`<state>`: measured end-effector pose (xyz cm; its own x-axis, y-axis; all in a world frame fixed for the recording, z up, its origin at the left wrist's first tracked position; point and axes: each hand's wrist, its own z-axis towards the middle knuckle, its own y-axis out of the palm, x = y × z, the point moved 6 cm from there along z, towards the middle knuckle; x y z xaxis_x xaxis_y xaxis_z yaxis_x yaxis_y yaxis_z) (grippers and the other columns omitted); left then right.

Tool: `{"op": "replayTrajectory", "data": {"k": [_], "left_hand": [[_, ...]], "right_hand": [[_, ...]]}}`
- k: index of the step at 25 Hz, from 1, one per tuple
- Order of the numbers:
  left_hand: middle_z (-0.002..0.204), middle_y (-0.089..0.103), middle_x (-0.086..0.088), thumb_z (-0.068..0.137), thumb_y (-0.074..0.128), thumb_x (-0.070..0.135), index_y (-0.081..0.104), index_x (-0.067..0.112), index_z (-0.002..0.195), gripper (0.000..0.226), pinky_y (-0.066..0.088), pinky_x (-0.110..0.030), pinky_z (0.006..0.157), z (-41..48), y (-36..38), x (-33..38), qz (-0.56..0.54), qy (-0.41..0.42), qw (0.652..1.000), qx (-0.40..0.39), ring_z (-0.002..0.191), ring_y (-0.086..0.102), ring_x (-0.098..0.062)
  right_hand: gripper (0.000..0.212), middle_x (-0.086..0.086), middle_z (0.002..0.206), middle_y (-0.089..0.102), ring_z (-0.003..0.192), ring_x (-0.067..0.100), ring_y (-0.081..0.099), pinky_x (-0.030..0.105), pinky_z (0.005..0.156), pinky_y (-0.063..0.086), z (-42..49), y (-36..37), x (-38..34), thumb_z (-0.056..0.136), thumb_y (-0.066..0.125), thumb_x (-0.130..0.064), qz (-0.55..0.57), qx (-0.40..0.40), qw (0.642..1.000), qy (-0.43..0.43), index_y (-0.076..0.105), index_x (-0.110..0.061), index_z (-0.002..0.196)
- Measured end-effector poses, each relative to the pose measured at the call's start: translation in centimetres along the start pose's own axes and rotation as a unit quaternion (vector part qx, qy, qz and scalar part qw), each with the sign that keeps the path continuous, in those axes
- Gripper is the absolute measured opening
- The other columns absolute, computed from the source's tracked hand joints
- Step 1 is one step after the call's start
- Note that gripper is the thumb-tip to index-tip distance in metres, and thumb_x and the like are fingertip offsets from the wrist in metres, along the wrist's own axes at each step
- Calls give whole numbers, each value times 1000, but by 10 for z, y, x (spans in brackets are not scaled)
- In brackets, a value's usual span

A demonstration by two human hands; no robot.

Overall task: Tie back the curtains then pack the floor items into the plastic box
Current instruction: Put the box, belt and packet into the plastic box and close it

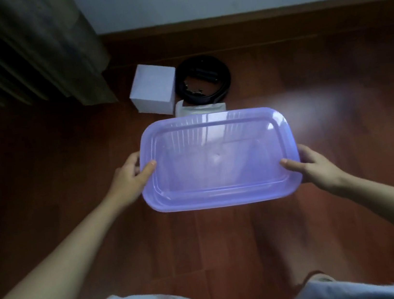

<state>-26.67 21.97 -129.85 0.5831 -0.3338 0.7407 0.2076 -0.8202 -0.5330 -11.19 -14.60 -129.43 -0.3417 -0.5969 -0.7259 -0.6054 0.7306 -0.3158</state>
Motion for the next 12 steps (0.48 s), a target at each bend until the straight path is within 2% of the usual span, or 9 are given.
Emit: {"op": "replayTrajectory", "data": {"k": [2, 5, 6, 8, 10, 12], "left_hand": [[85, 64, 5, 92, 53, 35, 50, 20, 124, 35, 41, -27, 75, 0, 16, 6, 52, 0, 999, 2, 84, 61, -20], [109, 60, -8, 82, 48, 53, 39, 17, 130, 61, 42, -32, 78, 0, 24, 12, 143, -44, 987, -51, 96, 58, -29], [120, 57, -12, 78, 45, 57, 33, 17, 136, 71, 44, -36, 82, 4, 22, 15, 187, -56, 979, -63, 105, 56, -33], [144, 40, -16, 82, 55, 53, 19, 15, 147, 84, 40, -43, 100, 17, 11, 26, 271, -48, 960, -54, 129, 42, -36], [151, 30, -17, 84, 61, 45, 22, 10, 148, 82, 34, -44, 107, 25, -4, 50, 295, -40, 955, -22, 136, 35, -34], [148, 37, -15, 87, 59, 43, 36, 9, 143, 69, 37, -43, 104, 27, -19, 74, 275, -59, 959, 26, 132, 41, -32]], "right_hand": [[53, 0, 120, 64, 101, 20, 65, 46, 81, 57, 6, -7, 19, 77, 71, -37, -2, -5, 1000, 25, 51, -24, 125], [43, 0, 119, 57, 103, 21, 61, 41, 83, 54, 13, -6, 26, 85, 65, -27, -32, -29, 997, 61, 41, -25, 121], [44, -1, 119, 55, 104, 21, 58, 39, 84, 51, 16, -6, 21, 85, 63, -26, -54, -35, 996, 63, 38, -25, 122], [55, -2, 120, 53, 106, 20, 55, 33, 86, 44, 21, -8, 7, 84, 64, -27, -79, -25, 996, 45, 34, -21, 130], [66, -2, 123, 53, 112, 21, 54, 33, 91, 43, 22, -11, -9, 83, 67, -37, -72, 16, 997, 5, 32, -17, 135], [65, 4, 127, 55, 116, 26, 55, 35, 93, 44, 20, -13, -20, 83, 65, -43, -72, 47, 996, -14, 37, -13, 133]]}}
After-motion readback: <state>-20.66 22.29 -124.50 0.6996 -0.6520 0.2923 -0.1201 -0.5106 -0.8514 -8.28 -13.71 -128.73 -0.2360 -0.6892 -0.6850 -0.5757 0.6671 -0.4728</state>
